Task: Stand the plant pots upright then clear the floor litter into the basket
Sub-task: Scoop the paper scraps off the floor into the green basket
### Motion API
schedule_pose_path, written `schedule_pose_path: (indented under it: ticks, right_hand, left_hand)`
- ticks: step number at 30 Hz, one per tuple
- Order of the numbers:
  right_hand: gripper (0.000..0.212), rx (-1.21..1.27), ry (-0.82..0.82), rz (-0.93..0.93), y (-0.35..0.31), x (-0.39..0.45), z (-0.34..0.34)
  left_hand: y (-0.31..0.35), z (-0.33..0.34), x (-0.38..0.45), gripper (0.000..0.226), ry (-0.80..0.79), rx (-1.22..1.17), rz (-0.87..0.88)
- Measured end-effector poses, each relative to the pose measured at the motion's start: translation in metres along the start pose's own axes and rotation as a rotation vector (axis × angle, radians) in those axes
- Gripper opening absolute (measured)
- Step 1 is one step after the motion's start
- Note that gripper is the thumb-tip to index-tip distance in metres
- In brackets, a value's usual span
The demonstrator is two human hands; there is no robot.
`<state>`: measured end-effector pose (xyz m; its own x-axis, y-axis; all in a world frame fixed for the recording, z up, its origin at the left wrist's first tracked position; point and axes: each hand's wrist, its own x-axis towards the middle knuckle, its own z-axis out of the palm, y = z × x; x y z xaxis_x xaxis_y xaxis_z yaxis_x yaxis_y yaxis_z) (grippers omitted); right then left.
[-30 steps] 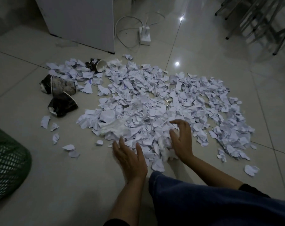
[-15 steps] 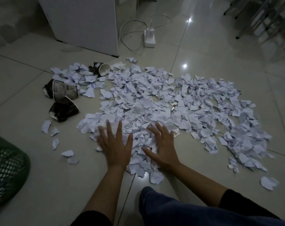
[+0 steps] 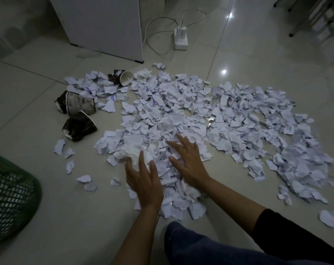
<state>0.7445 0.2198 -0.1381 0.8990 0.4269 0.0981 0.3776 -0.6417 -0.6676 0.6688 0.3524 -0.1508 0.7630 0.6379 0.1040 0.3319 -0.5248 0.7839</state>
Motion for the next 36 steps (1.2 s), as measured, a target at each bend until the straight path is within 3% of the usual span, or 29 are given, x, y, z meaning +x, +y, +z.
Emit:
schedule_pose_path:
  ticks: [11,15,19,30,36]
  right_hand:
    - [0.043,0.479,0.041,0.02,-0.037,-0.006,0.025]
    - [0.047,0.611,0.11,0.075,-0.044,-0.004,0.031]
    - [0.048,0.705,0.169,0.142,-0.051,-0.004,0.034]
    - [0.039,0.674,0.3,0.182,-0.065,0.001,0.031]
    - [0.032,0.671,0.408,0.257,-0.075,0.007,0.026]
  left_hand:
    - [0.002,0.013,0.01,0.048,-0.026,-0.343,0.096]
    - [0.007,0.015,0.009,0.037,-0.027,-0.543,0.028]
    - [0.027,0.01,0.008,0.024,-0.003,-0.637,-0.211]
    - [0.054,0.003,0.017,0.04,-0.005,-0.745,-0.406]
    - [0.064,-0.005,0.026,0.042,0.046,-0.717,-0.38]
